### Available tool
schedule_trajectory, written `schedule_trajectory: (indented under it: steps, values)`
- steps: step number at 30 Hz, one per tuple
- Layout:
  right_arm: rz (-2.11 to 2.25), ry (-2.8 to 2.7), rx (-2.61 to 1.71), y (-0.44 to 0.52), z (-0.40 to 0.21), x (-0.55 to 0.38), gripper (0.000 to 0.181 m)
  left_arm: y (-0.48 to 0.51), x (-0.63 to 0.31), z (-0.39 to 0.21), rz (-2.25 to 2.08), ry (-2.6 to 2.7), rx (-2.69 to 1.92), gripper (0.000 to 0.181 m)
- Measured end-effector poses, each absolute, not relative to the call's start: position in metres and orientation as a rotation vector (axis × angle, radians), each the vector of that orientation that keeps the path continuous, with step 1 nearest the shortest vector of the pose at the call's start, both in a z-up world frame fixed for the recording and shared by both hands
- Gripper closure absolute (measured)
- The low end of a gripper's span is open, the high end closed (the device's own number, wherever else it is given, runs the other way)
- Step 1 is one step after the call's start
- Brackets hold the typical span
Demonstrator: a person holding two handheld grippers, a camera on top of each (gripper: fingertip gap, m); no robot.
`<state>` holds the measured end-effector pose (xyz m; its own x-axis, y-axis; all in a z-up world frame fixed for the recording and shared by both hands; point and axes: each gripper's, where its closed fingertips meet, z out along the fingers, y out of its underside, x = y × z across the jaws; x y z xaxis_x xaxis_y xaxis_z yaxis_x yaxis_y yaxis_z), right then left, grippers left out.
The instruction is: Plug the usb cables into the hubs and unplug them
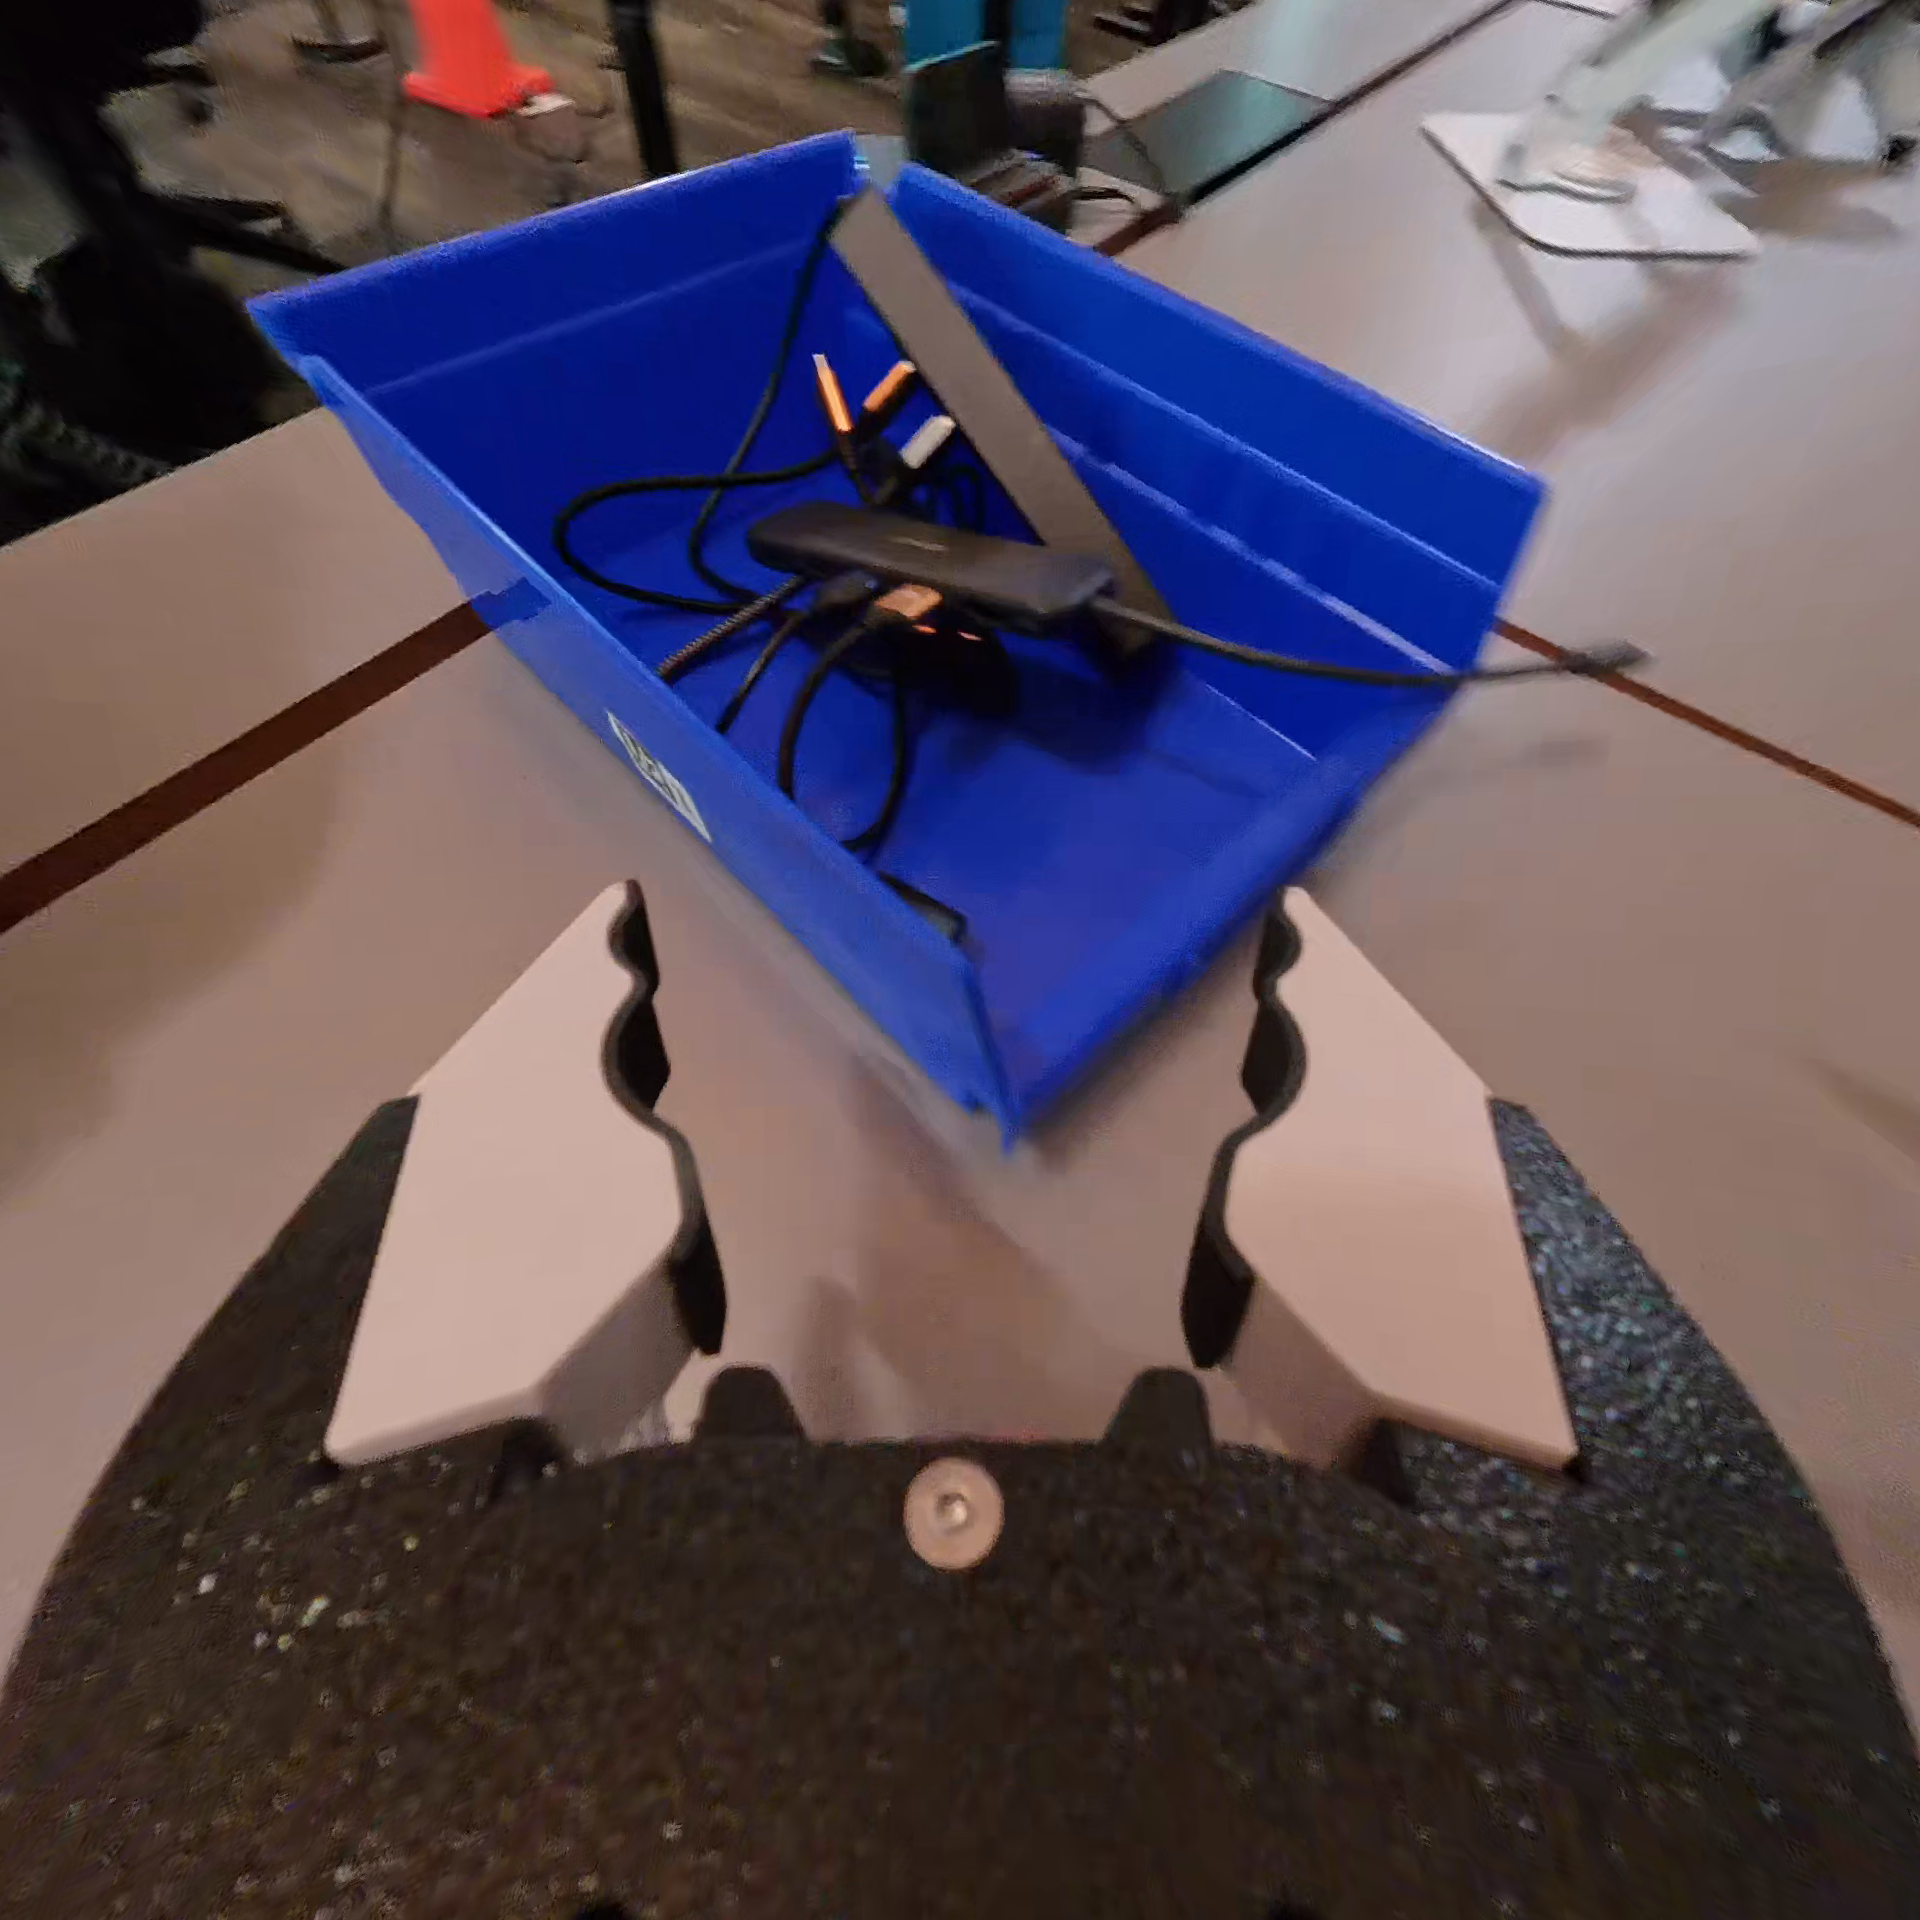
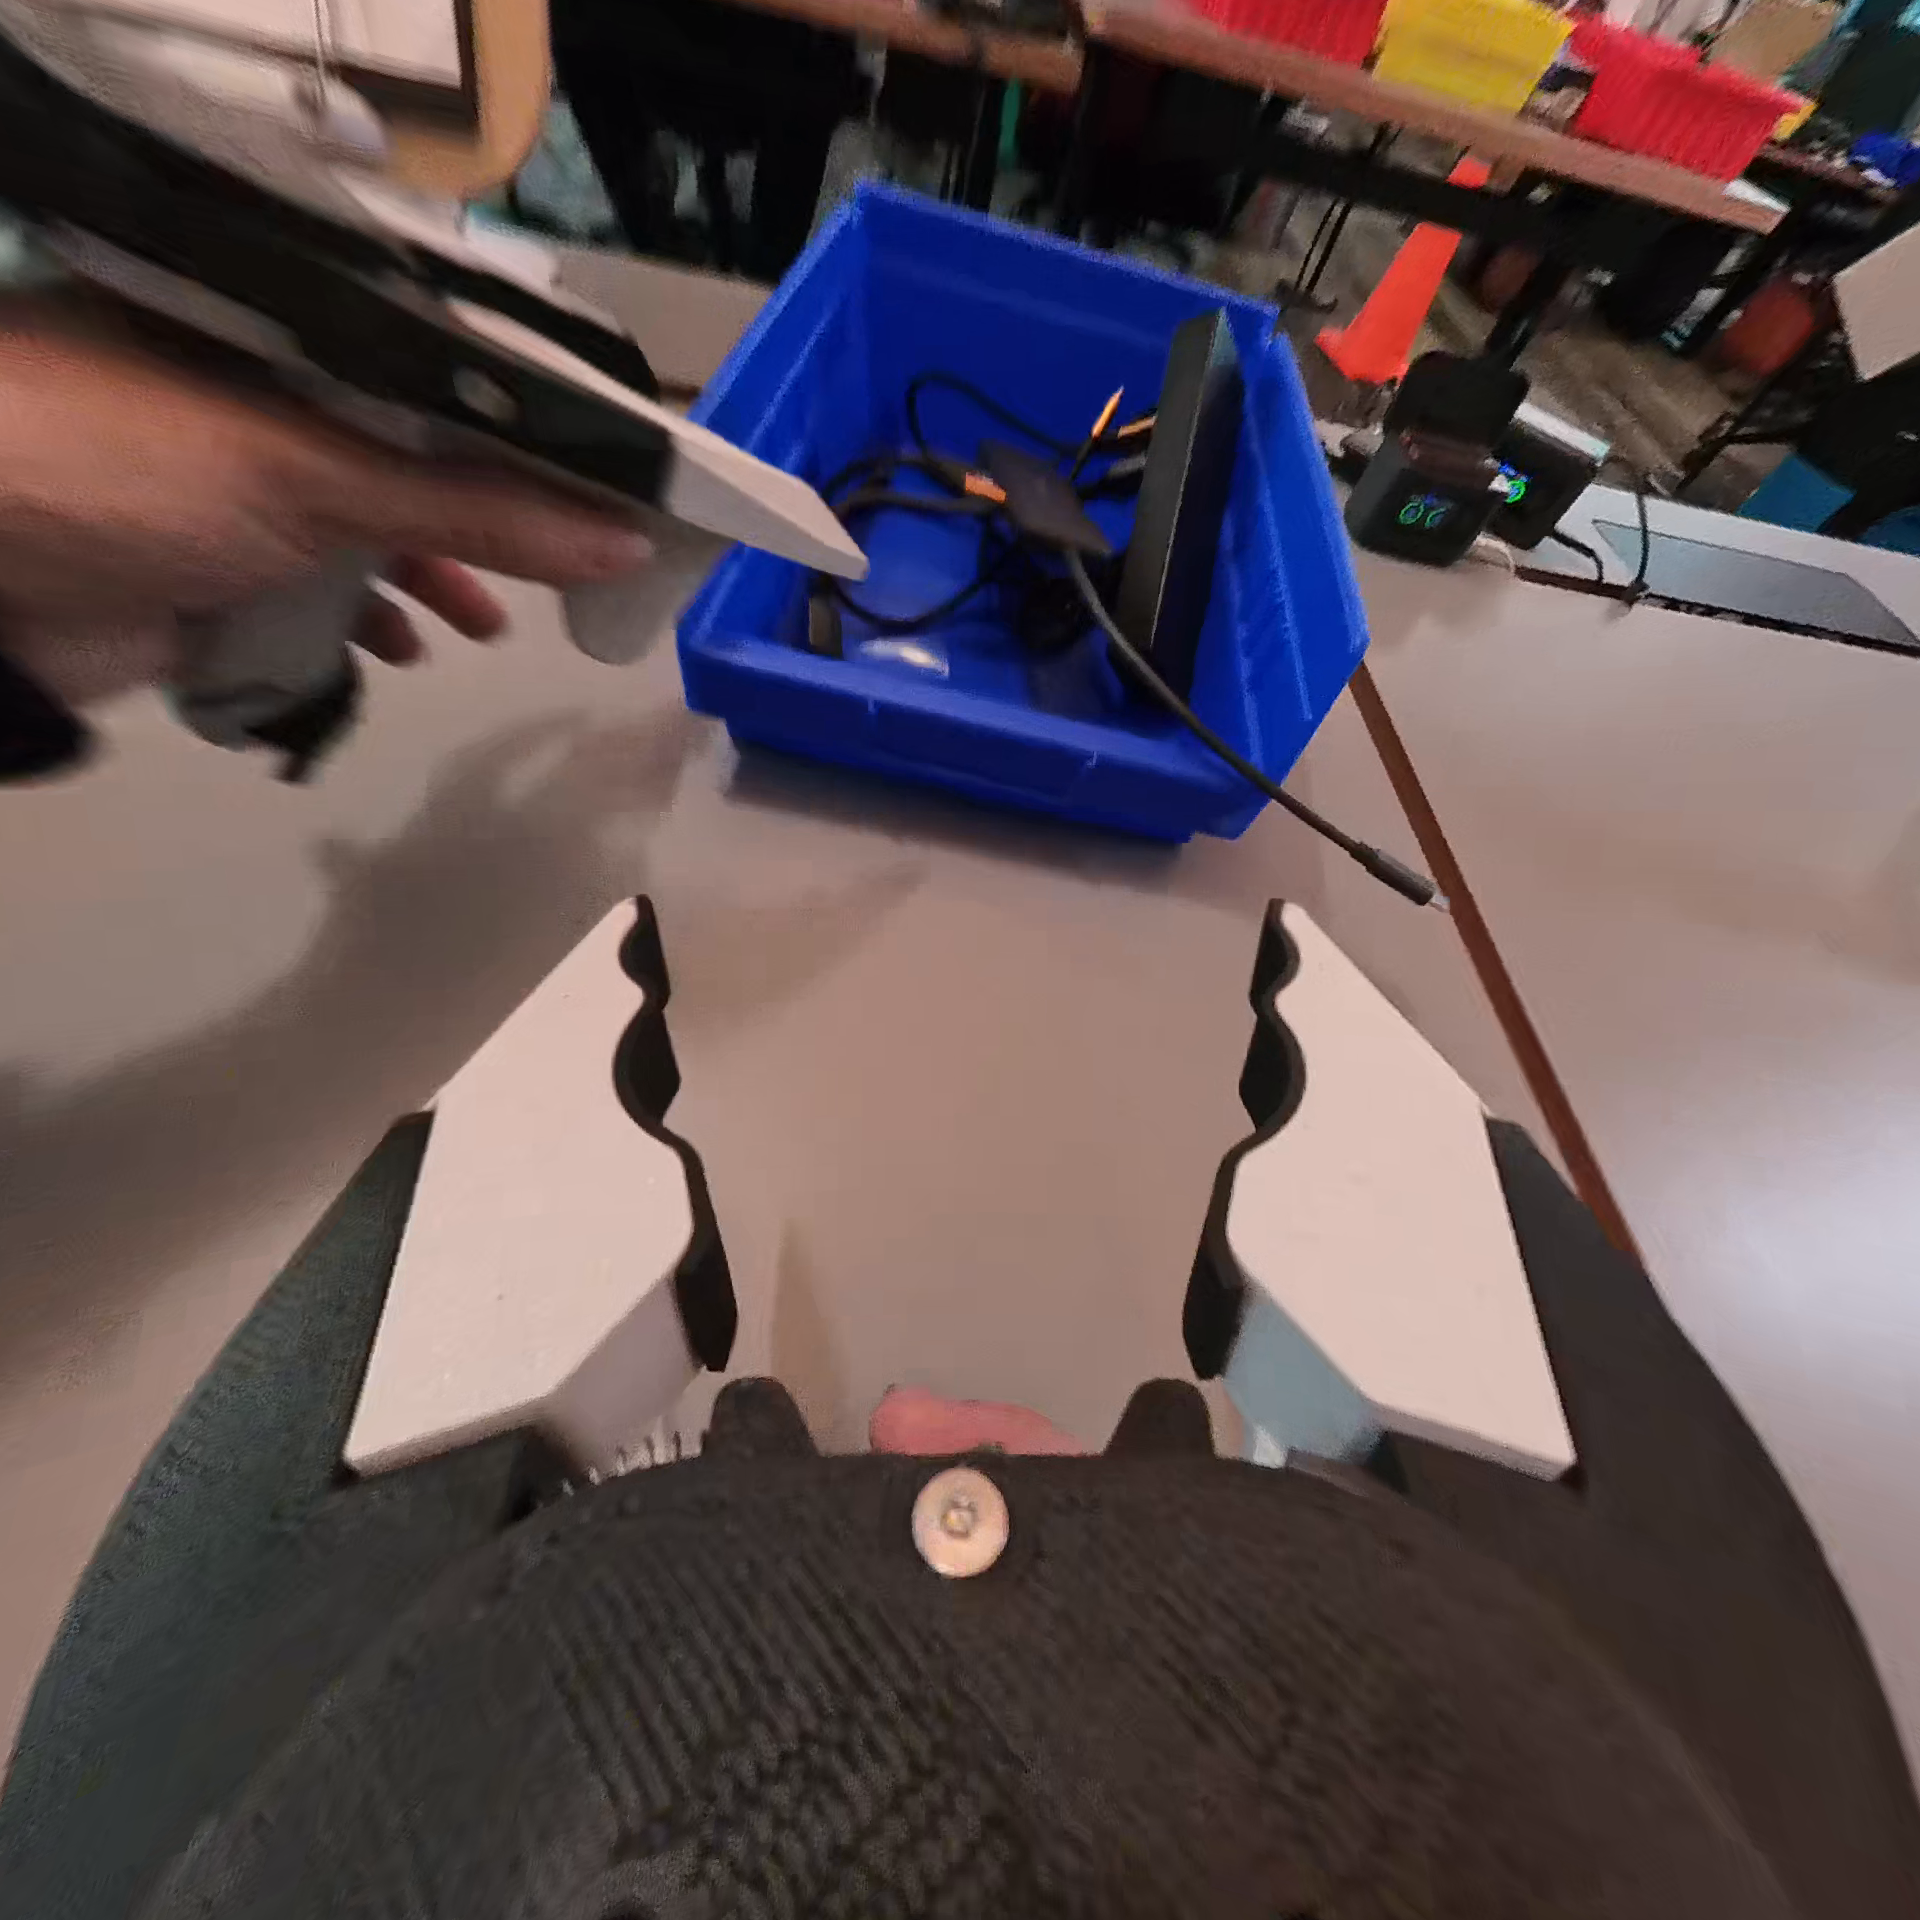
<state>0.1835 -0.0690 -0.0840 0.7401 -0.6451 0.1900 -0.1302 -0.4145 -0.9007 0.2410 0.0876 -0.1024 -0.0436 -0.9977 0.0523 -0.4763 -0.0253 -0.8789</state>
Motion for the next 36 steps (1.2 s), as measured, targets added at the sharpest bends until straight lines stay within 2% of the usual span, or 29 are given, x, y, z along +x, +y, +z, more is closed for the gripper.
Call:
schedule_trajectory:
  steps: [1, 3, 4, 5, 6, 11, 17, 22, 28, 36]
  values:
    - [-0.632, 0.618, -1.909, -0.068, -0.082, 0.180, 0.069, 0.093, 0.254, -0.108, -0.984, 1.548, -1.601, 0.076]
    - [-0.586, 0.632, -1.888, -0.066, -0.084, 0.170, 0.069, 0.115, 0.270, -0.125, -0.862, 1.488, -1.628, 0.104]
    - [-0.584, 0.628, -1.894, -0.066, -0.085, 0.167, 0.069, 0.118, 0.273, -0.135, -0.857, 1.504, -1.643, 0.111]
    - [-0.593, 0.615, -1.908, -0.067, -0.086, 0.164, 0.069, 0.115, 0.271, -0.139, -0.942, 1.495, -1.687, 0.140]
    - [-0.608, 0.600, -1.918, -0.068, -0.086, 0.162, 0.069, 0.119, 0.266, -0.139, -0.983, 1.444, -1.716, 0.150]
    - [-0.577, 0.550, -1.840, -0.052, -0.056, 0.151, 0.076, 0.159, 0.210, -0.135, -0.822, 1.384, -1.610, 0.175]
    - [-0.453, 0.212, -1.807, 0.042, 0.009, 0.107, 0.075, 0.170, 0.095, -0.133, -0.855, 1.388, -1.563, 0.179]
    - [-0.120, -0.001, -1.789, 0.158, 0.060, 0.043, 0.077, 0.173, 0.003, -0.131, -0.848, 1.337, -1.557, 0.179]
    - [0.389, 0.118, -1.965, 0.309, 0.022, -0.030, 0.082, 0.180, -0.069, -0.127, -0.776, 1.224, -1.527, 0.179]
    - [0.433, 0.480, -2.247, 0.419, -0.082, -0.040, 0.087, 0.194, -0.103, -0.126, -0.711, 1.223, -1.482, 0.178]
